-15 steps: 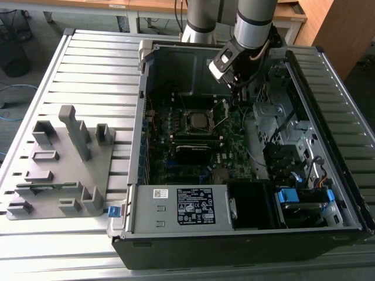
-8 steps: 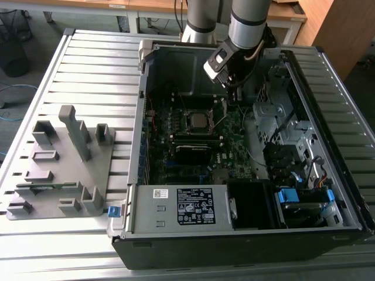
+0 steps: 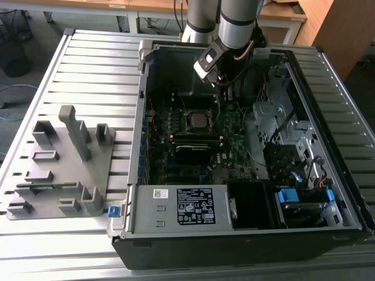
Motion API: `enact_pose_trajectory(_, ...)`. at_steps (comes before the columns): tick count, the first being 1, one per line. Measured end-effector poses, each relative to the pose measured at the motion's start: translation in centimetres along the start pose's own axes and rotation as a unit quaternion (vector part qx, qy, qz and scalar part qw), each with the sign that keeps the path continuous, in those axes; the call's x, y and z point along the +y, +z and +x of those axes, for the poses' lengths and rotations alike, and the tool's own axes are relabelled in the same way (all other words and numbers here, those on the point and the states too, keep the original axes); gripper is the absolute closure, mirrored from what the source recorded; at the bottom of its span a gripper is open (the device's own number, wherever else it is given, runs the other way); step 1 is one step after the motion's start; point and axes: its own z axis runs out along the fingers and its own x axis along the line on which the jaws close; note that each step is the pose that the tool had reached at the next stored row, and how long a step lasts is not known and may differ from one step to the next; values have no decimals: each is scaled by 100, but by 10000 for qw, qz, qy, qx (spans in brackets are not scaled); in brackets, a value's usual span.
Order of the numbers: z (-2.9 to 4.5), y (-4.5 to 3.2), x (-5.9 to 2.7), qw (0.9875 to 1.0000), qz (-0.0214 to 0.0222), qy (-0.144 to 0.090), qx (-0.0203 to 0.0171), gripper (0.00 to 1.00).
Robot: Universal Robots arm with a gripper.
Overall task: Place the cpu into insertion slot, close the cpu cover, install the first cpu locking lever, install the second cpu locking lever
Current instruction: 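Close the cpu cover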
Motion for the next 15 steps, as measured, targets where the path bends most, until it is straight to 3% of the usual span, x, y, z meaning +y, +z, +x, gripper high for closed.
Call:
enact_pose_trajectory(10, 42, 20, -348, 10000, 0, 0, -11, 89)
enact_pose_trajectory(15, 43, 20, -367, 10000, 0, -1, -14, 89)
